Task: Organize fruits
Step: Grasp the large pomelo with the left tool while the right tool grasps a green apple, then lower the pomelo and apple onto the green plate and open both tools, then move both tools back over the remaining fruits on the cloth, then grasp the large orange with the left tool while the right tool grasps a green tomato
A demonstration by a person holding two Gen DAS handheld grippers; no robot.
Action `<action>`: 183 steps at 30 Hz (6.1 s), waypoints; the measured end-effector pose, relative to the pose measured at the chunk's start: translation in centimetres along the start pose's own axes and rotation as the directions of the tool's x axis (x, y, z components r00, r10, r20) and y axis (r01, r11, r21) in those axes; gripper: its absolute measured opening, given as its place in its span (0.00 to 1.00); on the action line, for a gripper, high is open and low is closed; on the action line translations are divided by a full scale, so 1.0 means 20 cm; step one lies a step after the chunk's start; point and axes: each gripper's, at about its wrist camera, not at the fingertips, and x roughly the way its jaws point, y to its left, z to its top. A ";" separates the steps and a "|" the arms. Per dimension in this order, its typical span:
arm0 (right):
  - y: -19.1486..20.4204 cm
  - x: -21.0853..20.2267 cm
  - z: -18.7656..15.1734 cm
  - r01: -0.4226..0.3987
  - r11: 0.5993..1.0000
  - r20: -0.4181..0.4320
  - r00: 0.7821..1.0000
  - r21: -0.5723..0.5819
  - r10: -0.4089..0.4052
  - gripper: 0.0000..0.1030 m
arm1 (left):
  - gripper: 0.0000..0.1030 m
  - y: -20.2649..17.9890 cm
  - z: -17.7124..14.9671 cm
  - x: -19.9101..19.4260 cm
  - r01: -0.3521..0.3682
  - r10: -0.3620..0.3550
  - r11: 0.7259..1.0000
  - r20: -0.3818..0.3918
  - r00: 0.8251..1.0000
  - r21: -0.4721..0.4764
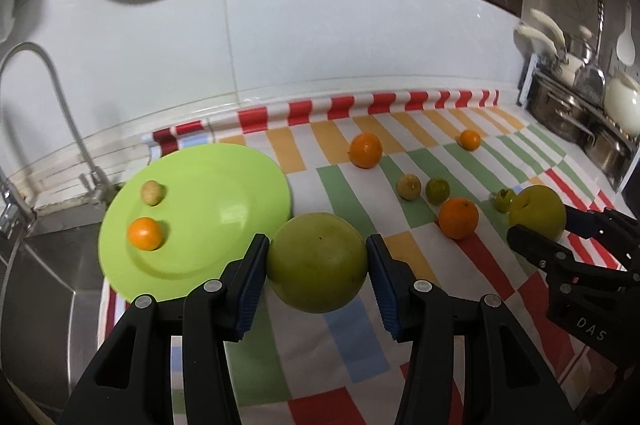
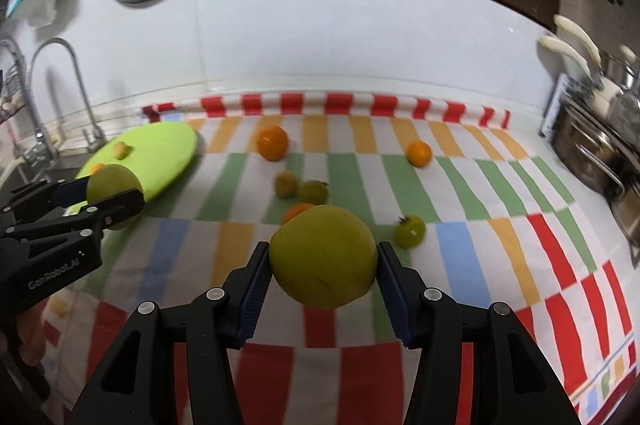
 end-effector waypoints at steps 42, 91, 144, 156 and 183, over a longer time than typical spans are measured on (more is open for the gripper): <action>0.73 0.38 0.54 -0.328 0.919 0.011 0.941 -0.217 0.338 0.52 | 0.47 0.61 0.19 0.04 -0.190 0.195 0.979 0.059 0.979 -0.077; 0.38 0.00 0.39 -0.231 0.962 0.123 0.961 -0.146 0.249 0.66 | 0.86 0.30 0.12 -0.28 -0.250 0.260 0.963 0.113 0.959 -0.098; -0.46 0.20 0.04 -0.053 0.998 -0.031 0.998 -0.017 0.052 0.58 | 0.70 -0.56 0.05 0.27 0.131 -0.134 0.977 0.001 0.991 0.168; -0.48 0.40 0.03 -0.092 0.996 -0.117 0.989 -0.009 0.090 0.50 | 0.53 -0.61 0.06 0.49 0.208 -0.189 0.967 -0.135 0.973 0.144; -0.47 0.39 0.05 -0.101 0.994 -0.127 0.986 0.034 0.105 0.30 | 0.41 -0.57 0.07 0.41 0.204 -0.189 0.968 -0.112 0.976 0.144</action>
